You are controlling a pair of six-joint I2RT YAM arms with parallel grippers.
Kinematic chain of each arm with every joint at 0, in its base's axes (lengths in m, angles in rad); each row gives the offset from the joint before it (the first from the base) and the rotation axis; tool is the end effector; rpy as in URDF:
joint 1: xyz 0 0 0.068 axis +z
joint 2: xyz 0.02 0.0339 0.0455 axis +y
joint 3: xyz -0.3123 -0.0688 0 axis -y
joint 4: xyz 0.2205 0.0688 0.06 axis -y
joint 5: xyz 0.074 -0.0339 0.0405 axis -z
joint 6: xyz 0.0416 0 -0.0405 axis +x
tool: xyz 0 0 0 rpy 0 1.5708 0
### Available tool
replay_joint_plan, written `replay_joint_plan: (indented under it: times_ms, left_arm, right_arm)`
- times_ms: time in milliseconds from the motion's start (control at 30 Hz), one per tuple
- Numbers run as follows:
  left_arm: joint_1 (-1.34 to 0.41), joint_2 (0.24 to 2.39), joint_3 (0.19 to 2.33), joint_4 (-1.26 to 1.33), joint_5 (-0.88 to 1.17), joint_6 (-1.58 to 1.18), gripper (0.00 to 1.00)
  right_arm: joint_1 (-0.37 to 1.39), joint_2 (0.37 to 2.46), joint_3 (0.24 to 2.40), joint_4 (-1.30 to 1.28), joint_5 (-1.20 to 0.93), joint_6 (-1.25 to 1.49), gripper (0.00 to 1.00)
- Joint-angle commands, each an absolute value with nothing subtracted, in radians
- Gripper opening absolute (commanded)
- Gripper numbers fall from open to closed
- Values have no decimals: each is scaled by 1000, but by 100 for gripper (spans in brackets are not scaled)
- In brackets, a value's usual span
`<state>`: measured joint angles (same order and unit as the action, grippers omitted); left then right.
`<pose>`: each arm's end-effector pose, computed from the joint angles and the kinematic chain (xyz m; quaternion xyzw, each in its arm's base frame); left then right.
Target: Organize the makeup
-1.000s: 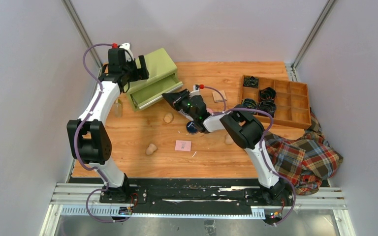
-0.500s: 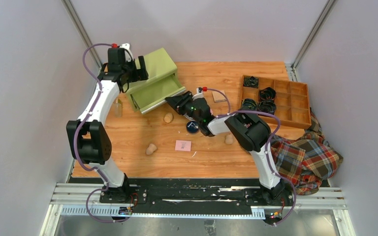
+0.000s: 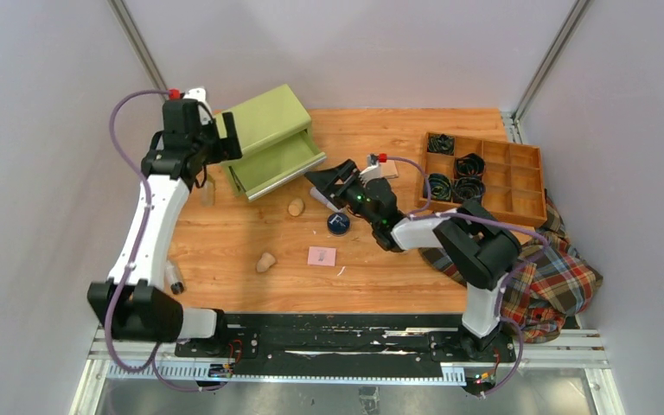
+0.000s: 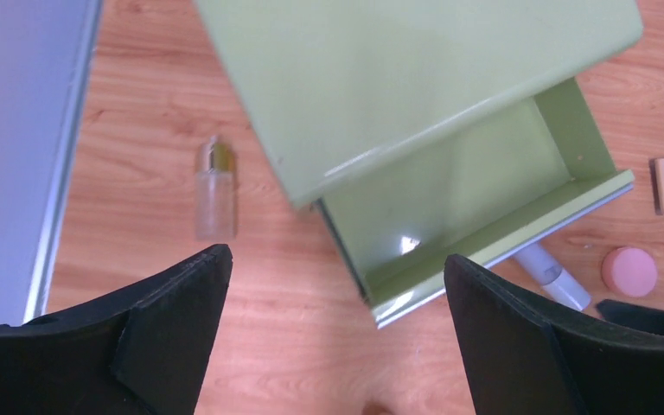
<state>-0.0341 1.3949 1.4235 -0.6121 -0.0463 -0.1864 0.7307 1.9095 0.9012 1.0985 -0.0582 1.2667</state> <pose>0.2804 -0.0076 0.4236 -0.0779 0.8770 -0.0319 0.4731 0.3016 0.2735 0.2639 0.1578 0.6558 0.6311 0.3830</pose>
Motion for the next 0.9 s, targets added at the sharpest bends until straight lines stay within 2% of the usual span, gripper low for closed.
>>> replay_joint_plan:
  times_ms: [0, 100, 300, 533, 667, 867]
  left_arm:
    - [-15, 1277, 1296, -713, -233, -254, 98]
    - [22, 1222, 1167, -723, -283, -307, 98]
    - [178, 1108, 950, -633, -205, -331, 99]
    - [242, 1267, 895, -397, -120, -301, 99]
    - [257, 1331, 875, -260, -119, -248, 92]
    - [306, 1499, 966, -251, -61, -203, 87]
  right_arm:
    - [715, 1747, 784, 1061, -43, 1092, 87]
    - [704, 1645, 719, 1002, -35, 1015, 87]
    - [691, 1443, 650, 840, 1, 852, 87]
    - [660, 1340, 607, 771, 5, 807, 87]
    - [634, 1304, 594, 734, 3, 783, 87]
    - [596, 1330, 620, 722, -18, 773, 88]
